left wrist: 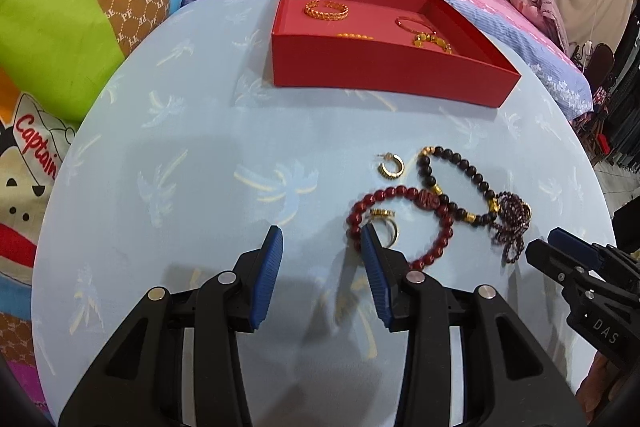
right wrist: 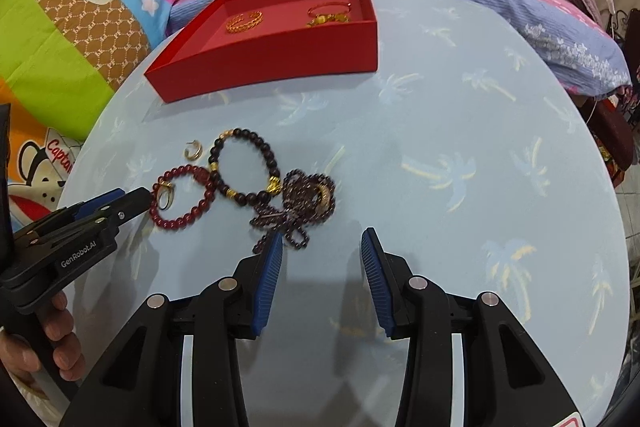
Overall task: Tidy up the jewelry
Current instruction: 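Withdraw both open tools from the box toward the remaining bracelets, then lower the right tool onto the tangled dark garnet bead strand and grasp it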
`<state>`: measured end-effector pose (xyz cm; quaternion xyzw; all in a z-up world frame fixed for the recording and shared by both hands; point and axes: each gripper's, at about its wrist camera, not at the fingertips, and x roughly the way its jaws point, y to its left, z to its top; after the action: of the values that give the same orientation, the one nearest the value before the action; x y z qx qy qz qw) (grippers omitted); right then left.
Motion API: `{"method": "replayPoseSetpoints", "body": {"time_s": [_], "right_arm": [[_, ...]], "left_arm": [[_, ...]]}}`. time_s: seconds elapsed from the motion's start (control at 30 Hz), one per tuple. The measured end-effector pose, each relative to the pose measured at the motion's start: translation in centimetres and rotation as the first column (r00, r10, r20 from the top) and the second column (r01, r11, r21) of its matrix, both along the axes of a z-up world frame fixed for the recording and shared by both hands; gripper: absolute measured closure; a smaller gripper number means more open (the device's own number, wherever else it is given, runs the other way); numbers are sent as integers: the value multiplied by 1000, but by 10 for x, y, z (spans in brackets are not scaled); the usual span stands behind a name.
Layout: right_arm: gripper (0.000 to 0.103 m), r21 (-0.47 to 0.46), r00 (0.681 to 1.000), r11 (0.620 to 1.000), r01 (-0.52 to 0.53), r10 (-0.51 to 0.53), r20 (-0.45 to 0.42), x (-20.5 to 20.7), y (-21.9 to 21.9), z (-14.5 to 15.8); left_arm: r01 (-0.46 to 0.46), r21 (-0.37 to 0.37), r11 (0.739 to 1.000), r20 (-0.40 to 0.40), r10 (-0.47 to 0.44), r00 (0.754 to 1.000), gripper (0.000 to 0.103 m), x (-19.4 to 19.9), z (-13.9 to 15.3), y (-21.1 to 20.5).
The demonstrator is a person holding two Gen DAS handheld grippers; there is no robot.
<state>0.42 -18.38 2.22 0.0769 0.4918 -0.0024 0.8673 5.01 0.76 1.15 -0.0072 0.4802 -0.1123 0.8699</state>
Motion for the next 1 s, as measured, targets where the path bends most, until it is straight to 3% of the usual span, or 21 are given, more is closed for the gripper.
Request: {"method": "replayPoseSetpoints", "body": {"time_s": [0.37,0.43,0.5,0.63,1.0], "right_arm": [[62,6,1000,1000,-25,25,-13,6,17,-5],[66,4,1000,1000,-22,22,-15,7,17,-6],[80,6,1000,1000,-21,21,-14,8,15,-6],[98,26,1000,1000,-12,13,-12,9,7,-5],[99,58,997,998,9,-13,75,5,-11,26]], "left_arm": [[-4,-3,1000,0,4,1000,64,-5,3,3],[-4,-3,1000,-3,4,1000,64,-6,3,3],[-5,-2,1000,-6,5,1000,64,-6,2,3],[-2,-1,1000,-8,2,1000,64,-5,2,2],[11,-2,1000,-1,-11,1000,64,-6,5,-1]]}}
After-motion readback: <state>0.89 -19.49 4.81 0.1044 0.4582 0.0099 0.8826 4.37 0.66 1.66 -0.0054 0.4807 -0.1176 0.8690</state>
